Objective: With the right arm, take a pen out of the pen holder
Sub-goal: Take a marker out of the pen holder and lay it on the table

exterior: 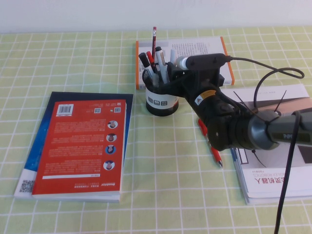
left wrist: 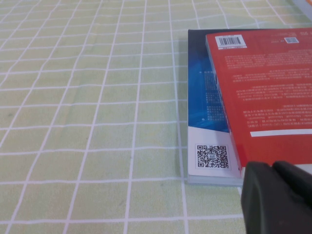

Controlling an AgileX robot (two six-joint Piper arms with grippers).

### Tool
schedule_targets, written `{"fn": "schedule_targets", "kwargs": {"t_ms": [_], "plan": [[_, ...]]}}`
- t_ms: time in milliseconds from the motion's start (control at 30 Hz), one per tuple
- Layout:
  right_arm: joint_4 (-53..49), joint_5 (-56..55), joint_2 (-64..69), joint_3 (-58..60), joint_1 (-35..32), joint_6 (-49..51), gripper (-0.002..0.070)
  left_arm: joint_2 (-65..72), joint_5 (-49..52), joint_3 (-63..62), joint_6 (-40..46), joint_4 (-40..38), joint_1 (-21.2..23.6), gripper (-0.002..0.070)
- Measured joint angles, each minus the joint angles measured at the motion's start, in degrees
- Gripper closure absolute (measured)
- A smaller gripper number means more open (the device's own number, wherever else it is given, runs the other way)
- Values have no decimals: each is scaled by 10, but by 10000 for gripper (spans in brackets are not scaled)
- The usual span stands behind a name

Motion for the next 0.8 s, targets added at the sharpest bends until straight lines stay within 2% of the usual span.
{"fn": "schedule_targets", "kwargs": {"t_ms": [233,533,800], "plan": [[0,0,-1,0,0,0,411,0,0,0,0,0,0,680],[-3,-1,-7,-1,0,2,558,0,0,0,0,0,0,680],[-11,43,-31,-2,0,-4,569,0,0,0,0,0,0,680]]}}
